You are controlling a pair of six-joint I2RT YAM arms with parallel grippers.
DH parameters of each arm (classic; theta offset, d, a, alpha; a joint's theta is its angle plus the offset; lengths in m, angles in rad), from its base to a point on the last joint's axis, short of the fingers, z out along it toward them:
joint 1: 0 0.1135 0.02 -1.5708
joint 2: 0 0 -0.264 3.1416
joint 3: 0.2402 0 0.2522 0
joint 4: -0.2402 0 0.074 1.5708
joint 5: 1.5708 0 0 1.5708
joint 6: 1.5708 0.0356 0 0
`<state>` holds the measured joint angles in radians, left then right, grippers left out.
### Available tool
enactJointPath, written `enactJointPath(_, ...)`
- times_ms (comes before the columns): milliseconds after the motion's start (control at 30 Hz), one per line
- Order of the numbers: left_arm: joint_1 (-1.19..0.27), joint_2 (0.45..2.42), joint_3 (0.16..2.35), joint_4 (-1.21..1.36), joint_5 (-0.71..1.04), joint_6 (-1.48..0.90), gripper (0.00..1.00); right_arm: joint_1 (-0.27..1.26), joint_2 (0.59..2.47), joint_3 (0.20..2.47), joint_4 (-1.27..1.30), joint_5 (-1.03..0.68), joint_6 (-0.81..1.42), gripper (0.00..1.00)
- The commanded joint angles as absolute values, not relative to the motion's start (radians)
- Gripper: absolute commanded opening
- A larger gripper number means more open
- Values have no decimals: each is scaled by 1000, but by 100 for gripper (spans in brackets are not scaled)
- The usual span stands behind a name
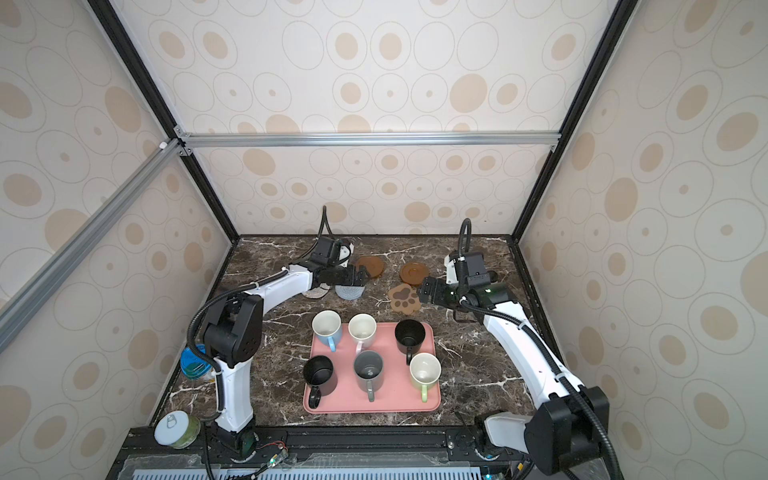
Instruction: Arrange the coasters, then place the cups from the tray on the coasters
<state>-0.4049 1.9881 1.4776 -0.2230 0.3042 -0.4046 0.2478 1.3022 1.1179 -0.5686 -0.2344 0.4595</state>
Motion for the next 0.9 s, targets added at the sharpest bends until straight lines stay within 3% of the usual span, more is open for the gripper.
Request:
enactJointPath(0, -363, 1870, 1404, -169, 280, -437, 100, 256, 1393, 1149, -425, -292, 556, 99)
enactJointPath(267, -294, 1695, 1161, -80, 307, -478, 100, 268, 1727, 1323, -194, -427, 698, 99)
enactJointPath(733, -267, 1580, 953, 12, 389, -529, 100, 331, 2292, 1759, 149, -634, 1022, 99)
enactJointPath(867, -265, 1571, 950, -6, 397, -520, 100, 349, 2408, 1894, 136, -636, 1068, 99)
